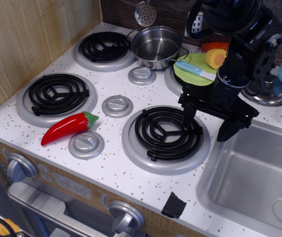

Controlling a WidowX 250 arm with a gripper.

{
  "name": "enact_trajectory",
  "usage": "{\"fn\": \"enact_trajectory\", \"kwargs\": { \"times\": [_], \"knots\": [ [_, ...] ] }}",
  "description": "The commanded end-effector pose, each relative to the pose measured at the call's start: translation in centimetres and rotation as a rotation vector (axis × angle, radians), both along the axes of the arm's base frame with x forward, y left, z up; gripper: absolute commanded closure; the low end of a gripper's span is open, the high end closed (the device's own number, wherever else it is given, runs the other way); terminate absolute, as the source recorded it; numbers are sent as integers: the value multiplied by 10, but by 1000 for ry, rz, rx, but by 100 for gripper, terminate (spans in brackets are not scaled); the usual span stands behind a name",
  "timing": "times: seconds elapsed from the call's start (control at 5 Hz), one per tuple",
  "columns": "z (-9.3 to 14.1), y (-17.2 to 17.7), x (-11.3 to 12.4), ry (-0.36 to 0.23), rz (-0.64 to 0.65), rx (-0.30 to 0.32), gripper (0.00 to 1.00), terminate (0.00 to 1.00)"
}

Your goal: Put pepper in pan

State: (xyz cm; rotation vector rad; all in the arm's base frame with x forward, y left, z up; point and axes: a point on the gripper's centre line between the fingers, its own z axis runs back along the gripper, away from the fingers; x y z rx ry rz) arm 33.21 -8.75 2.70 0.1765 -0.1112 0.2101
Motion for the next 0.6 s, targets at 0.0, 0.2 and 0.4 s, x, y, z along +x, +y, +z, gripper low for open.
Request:
{"fn": "enact_trajectory", "kwargs": {
  "times": [0.0,0.2,0.4],
  "knots": [
    [0,0,0,0,0,0,0,0],
    [32,37,-21,79,-62,88,0,0],
    [49,73,-44,135,-126,176,0,0]
  ]
}}
